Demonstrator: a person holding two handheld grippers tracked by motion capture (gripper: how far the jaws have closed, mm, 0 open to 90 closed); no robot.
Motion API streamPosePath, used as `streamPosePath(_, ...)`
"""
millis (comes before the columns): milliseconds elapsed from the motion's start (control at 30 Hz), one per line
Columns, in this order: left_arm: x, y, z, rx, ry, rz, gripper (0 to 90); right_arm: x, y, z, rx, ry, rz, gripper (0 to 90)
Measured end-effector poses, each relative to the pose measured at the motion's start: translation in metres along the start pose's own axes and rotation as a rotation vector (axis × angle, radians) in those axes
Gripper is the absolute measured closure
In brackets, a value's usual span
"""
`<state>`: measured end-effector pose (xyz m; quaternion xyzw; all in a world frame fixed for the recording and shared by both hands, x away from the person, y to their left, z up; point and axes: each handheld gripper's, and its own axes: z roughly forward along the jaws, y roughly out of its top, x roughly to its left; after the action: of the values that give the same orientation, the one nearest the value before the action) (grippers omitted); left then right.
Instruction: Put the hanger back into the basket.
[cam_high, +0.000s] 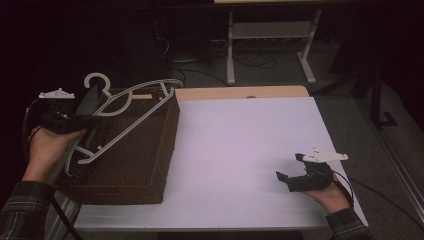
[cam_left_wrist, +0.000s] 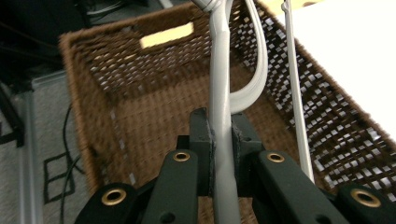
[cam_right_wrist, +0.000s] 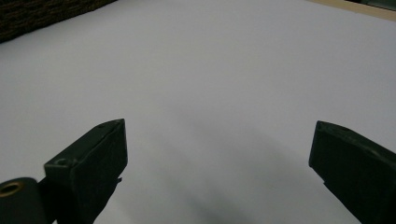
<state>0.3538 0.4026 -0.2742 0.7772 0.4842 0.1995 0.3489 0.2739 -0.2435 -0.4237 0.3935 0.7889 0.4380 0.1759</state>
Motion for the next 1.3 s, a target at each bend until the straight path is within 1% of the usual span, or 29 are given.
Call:
streamPosePath(67,0.006,-0.005,-0.002,0.001,0.015,-0.01,82.6,0.0,0.0,0.0,0.002,-0.002,0.001,4.1)
streamPosePath(200,0.014,-0.012,-0.004,-0.002,0.026,-0.027,82.6,0.0,0.0,0.0,0.0,-0.003,0.002,4.1)
streamPosePath(300,0.018,-0.016,-0.003,0.014,0.04,-0.026,82.5,0.0,0.0,0.0,0.004,-0.002,0.004,4.3)
streamPosePath(433,0.021,-0.022,0.0,0.024,0.039,-0.03,82.5,-0.001,0.0,0.0,0.009,-0.004,0.006,4.4)
streamPosePath(467,0.021,-0.023,0.001,0.028,0.043,-0.03,82.6,-0.001,0.0,0.0,0.009,-0.004,0.006,4.4)
streamPosePath(567,0.021,-0.026,0.007,0.055,0.06,-0.014,82.5,-0.001,0.001,0.0,0.009,-0.004,0.007,4.4)
streamPosePath(667,0.02,-0.029,0.014,0.086,0.062,0.006,82.5,-0.001,0.0,0.0,0.011,-0.005,0.007,4.4)
streamPosePath(933,0.018,-0.033,0.031,0.133,0.07,0.03,82.4,-0.001,0.0,0.0,0.011,-0.005,0.01,4.4)
streamPosePath(1000,0.018,-0.035,0.035,0.147,0.061,0.03,82.4,-0.001,0.0,0.0,0.01,-0.005,0.01,4.5)
streamPosePath(1233,0.021,-0.044,0.046,0.183,0.053,0.03,82.2,-0.002,0.0,0.0,0.009,-0.002,0.014,4.5)
streamPosePath(1300,0.022,-0.046,0.047,0.178,0.046,0.022,82.0,-0.002,0.0,0.0,0.009,-0.002,0.014,4.5)
